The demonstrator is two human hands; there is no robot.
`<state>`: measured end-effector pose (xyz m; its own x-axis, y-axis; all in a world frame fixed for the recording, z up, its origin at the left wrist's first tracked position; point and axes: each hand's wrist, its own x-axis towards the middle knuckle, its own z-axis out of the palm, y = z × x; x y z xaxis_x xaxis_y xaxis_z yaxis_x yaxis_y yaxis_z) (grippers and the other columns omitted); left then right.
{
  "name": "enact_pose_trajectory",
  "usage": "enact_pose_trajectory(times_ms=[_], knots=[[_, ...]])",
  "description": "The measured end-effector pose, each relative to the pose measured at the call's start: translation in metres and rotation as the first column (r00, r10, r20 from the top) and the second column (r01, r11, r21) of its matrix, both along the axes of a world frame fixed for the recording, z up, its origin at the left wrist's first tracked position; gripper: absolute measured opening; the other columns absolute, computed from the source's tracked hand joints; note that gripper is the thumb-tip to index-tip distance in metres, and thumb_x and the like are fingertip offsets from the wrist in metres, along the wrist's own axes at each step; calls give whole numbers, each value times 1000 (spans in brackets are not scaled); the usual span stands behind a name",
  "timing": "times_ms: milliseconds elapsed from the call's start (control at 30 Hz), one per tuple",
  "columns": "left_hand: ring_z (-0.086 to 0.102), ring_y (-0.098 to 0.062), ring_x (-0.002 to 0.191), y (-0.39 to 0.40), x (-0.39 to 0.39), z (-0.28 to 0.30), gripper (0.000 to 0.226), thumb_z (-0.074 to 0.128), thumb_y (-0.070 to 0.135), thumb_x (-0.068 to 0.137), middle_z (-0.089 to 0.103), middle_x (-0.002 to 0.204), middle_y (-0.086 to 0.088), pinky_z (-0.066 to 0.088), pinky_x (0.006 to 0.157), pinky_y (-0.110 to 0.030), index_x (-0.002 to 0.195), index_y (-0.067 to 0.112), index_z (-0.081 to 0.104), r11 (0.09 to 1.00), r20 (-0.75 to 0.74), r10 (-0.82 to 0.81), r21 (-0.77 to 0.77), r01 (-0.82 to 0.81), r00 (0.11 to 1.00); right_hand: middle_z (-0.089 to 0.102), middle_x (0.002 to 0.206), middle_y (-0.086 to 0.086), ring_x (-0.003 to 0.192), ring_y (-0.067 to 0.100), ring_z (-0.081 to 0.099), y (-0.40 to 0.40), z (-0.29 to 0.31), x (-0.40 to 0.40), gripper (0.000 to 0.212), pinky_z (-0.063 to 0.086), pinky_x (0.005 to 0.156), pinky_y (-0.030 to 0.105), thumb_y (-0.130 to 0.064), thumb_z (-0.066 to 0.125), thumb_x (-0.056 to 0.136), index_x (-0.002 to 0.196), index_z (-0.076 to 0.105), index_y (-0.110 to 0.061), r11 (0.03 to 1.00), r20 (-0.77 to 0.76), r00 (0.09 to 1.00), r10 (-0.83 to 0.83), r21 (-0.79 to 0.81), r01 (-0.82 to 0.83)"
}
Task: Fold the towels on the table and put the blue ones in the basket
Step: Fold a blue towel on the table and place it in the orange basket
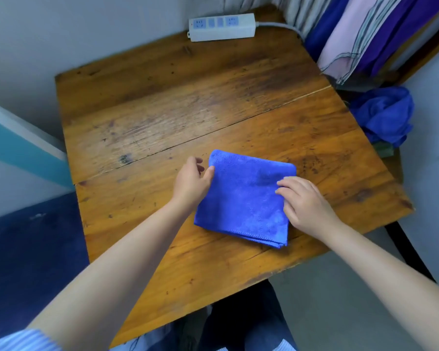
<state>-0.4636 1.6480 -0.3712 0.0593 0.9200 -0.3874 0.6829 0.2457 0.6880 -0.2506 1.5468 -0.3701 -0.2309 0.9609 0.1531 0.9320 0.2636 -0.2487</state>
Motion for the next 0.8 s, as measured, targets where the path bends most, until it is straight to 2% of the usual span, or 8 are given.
enact_pose_trajectory(times_ms=[100, 200, 300, 400, 467, 600, 700, 800], knots=[[50, -16, 87, 16, 19, -3, 45, 54, 30, 90, 52, 99, -1, 38, 74, -27, 128, 10, 40, 997, 106, 71, -44, -67, 992, 66, 102, 20, 101, 37, 63, 23, -5, -5, 25, 45, 91, 50, -5, 60, 75, 98, 66, 3, 980, 12, 983, -185, -68, 186], [49, -17, 88, 24, 30, -10, 39, 54, 23, 90, 50, 96, 1, 39, 77, -26, 126, 13, 42, 998, 119, 59, -2, -59, 991, 53, 129, 12, 126, 27, 43, 41, -16, -9, 37, 23, 109, 45, -17, 51, 90, 126, 50, -6, 921, 34, 949, -314, -231, 313], [50, -15, 85, 27, 34, -18, 29, 54, 19, 90, 52, 94, 2, 38, 75, -25, 119, 15, 48, 994, 202, 96, 33, -105, 975, 53, 127, 5, 123, 24, 40, 57, -25, -7, 36, 14, 110, 41, -25, 42, 94, 129, 46, -15, 856, 95, 915, -392, -327, 401], [50, -13, 82, 24, 35, -25, 27, 52, 16, 91, 54, 97, 0, 37, 74, -23, 119, 16, 49, 986, 255, 138, 60, -159, 957, 56, 122, 6, 119, 26, 42, 73, -25, -3, 31, 16, 109, 40, -24, 44, 94, 122, 53, -16, 789, 13, 875, -484, -425, 443], [53, -17, 93, 24, 37, -28, 29, 50, 15, 92, 57, 108, -5, 41, 80, -26, 121, 13, 48, 983, 224, 126, 104, -152, 966, 56, 121, 6, 120, 25, 41, 76, -27, -3, 30, 12, 112, 43, -23, 45, 93, 122, 53, -16, 795, 0, 870, -493, -407, 450], [48, -23, 115, 22, 41, -40, 37, 48, 20, 93, 50, 127, -8, 37, 93, -32, 129, 12, 45, 973, -10, 105, 209, -101, 994, 50, 131, 11, 128, 28, 39, 66, -35, -12, 40, 5, 111, 56, -16, 50, 90, 130, 49, -14, 843, 39, 878, -477, -264, 469], [43, -25, 119, 19, 42, -40, 42, 49, 25, 92, 46, 128, -11, 34, 97, -34, 131, 10, 43, 968, -122, 134, 230, -103, 983, 47, 136, 20, 130, 39, 39, 59, -35, -21, 45, 13, 103, 69, -4, 60, 83, 127, 53, -9, 872, 91, 888, -451, -167, 460], [39, -27, 124, 15, 39, -34, 45, 50, 25, 92, 44, 132, -13, 28, 102, -33, 132, 6, 40, 972, -145, 118, 218, -84, 982, 51, 132, 24, 122, 45, 46, 61, -26, -30, 63, 24, 90, 74, 10, 70, 62, 122, 57, -4, 904, 189, 898, -398, -84, 419]])
